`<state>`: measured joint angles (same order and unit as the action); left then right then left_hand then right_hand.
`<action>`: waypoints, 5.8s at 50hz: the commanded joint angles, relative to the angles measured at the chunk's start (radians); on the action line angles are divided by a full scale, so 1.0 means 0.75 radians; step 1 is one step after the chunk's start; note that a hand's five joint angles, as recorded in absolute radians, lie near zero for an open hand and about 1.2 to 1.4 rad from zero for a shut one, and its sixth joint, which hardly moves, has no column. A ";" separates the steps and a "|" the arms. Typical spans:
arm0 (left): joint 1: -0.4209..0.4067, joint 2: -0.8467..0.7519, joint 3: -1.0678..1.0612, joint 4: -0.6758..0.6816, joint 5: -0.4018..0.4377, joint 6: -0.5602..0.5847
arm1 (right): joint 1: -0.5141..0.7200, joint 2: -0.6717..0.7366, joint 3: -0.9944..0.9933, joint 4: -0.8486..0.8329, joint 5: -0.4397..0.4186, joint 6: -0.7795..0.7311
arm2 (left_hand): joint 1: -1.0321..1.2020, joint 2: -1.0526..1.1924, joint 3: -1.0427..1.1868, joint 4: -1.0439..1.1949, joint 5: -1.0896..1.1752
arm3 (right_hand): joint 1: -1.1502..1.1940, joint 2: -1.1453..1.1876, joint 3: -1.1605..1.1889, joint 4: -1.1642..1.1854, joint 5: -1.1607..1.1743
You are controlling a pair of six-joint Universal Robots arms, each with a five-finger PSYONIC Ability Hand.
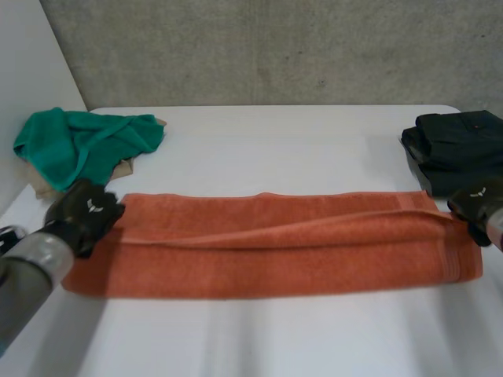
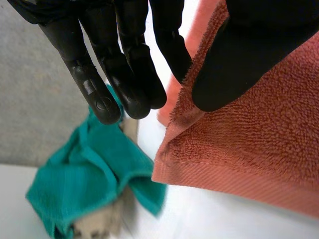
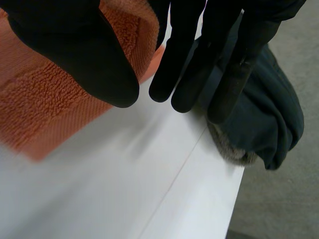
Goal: Fold the laundry.
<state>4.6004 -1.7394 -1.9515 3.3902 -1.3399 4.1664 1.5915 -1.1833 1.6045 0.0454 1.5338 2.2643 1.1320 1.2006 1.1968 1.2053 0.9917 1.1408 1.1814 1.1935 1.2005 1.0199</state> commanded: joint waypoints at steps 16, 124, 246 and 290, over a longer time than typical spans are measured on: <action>-0.208 -0.620 0.641 0.172 -0.326 -0.143 | 0.160 0.502 -0.536 -0.179 0.156 0.071 | -0.679 -0.770 -0.765 -0.776 -0.724 | -0.372 -0.426 -0.442 -0.452 -0.444; -0.282 -0.023 0.227 0.245 -0.228 -0.618 | 0.877 0.169 -0.098 -0.357 -0.059 0.368 | -1.277 -1.368 -1.363 -1.374 -1.322 | -1.288 -1.343 -1.359 -1.368 -1.360; -0.837 -0.532 0.630 -0.153 -0.688 -0.994 | 0.680 0.301 -0.343 0.058 -0.217 1.076 | -1.221 -1.312 -1.307 -1.318 -1.266 | -1.288 -1.343 -1.359 -1.368 -1.360; -0.614 -0.158 0.861 -0.460 0.418 -1.017 | 1.032 0.205 0.244 -0.752 0.019 0.603 | -1.252 -1.344 -1.338 -1.350 -1.298 | -1.288 -1.343 -1.359 -1.368 -1.360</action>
<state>4.1490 -1.8553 -1.3257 3.0689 -1.0619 3.4100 2.3672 -1.0892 1.7886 -0.4011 1.5463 2.7205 0.1899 0.2104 0.2110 0.2031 0.0477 0.2054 0.2075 0.2069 0.2107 0.0425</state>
